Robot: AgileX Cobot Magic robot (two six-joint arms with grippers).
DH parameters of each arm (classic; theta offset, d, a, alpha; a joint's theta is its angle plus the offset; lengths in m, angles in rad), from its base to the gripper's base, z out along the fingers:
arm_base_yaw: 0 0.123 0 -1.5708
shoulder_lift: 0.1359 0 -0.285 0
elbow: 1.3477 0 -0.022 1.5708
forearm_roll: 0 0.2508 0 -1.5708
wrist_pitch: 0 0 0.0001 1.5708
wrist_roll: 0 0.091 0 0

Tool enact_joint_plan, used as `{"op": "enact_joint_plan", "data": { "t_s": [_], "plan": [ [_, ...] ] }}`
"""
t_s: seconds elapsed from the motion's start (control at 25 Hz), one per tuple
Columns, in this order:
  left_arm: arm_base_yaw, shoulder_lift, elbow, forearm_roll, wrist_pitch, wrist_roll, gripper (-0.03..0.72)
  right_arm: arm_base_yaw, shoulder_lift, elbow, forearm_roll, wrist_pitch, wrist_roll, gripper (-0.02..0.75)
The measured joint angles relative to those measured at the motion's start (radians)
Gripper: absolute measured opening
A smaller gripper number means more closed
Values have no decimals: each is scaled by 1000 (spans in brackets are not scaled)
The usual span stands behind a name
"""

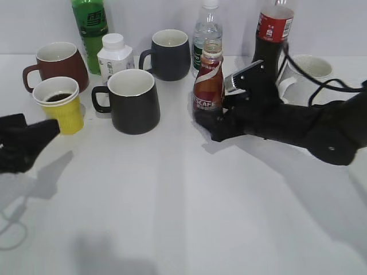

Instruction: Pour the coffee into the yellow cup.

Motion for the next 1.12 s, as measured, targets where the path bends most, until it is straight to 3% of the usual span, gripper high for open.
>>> {"op": "enact_joint_plan", "data": {
  "t_s": [0.16,0.32,0.6,0.8,0.92,1.04,1.12],
  "plan": [
    [0,-134,-79,64,271,-146,586,1,-96,63,2,84,17,601],
    [0,-266,-185,76,665,-243,586,1,-210,86,-25,251,130,596],
    [0,-464,-410,-103,1443,-258,585,1,-462,87,-411,569,646,586],
    [0,-597,-537,-240,1945,-6,585,1,-671,132,-699,633,967,555],
    [0,-675,-558,-341,2084,108,585,1,-793,176,-773,708,1005,544],
    [0,-786,-557,-422,2111,167,580,1,-904,201,-774,957,1001,543],
    [0,-866,-557,-450,2114,193,571,1,-972,204,-712,1190,893,543]
  ]
}}
